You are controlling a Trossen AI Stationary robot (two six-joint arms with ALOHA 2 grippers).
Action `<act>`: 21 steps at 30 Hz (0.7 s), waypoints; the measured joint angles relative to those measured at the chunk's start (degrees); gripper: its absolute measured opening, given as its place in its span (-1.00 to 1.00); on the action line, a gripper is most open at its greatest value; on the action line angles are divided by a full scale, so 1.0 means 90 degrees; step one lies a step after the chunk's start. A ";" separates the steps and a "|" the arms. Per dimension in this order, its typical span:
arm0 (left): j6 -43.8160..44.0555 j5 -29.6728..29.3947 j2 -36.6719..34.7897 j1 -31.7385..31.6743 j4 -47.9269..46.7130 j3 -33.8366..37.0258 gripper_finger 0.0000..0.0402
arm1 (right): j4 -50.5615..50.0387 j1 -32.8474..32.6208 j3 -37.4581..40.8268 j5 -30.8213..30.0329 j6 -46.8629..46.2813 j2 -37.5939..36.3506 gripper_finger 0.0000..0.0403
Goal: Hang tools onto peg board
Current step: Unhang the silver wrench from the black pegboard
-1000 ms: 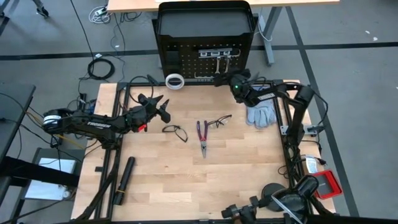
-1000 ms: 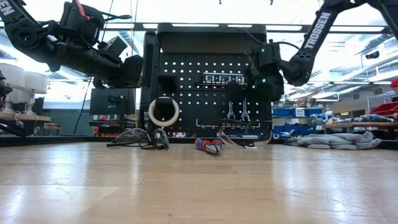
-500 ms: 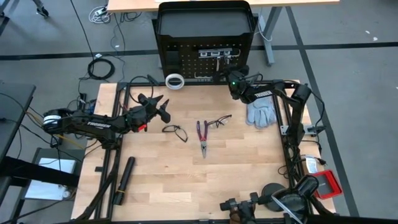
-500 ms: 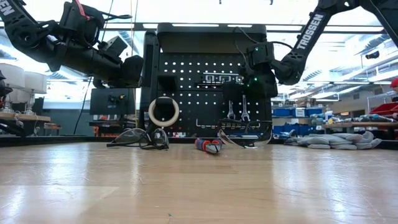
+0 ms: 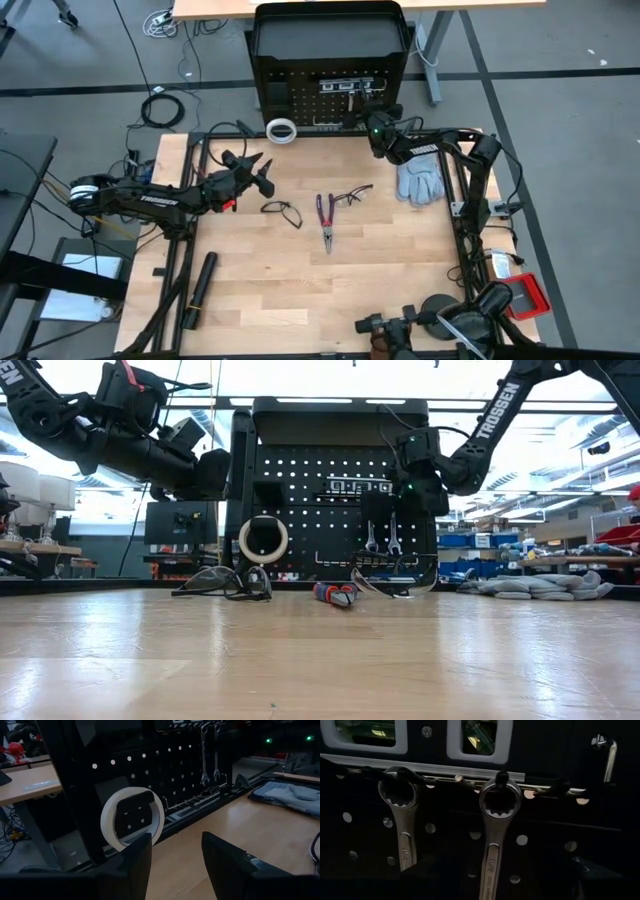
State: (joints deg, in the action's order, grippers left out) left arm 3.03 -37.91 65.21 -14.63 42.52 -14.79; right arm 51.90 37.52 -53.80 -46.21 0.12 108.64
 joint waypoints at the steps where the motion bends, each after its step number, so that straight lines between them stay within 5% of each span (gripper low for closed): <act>1: 0.0000 0.0000 0.0000 0.0002 0.0000 0.0000 -0.12 | -0.0003 0.0000 -0.0003 -0.0005 0.0002 0.0000 0.07; 15: 0.0000 0.0000 0.0000 0.0000 0.0005 0.0000 -0.12 | -0.0023 -0.0024 -0.0022 -0.0048 -0.0173 0.0000 0.05; 21: 0.0000 0.0000 0.0000 0.0001 0.0002 0.0000 -0.12 | -0.0114 -0.0024 -0.0027 -0.0100 -0.0229 -0.0010 -0.21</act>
State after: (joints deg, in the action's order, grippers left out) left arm 3.03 -37.91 65.21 -14.63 42.54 -14.79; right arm 50.88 37.30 -54.04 -47.11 -1.93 108.55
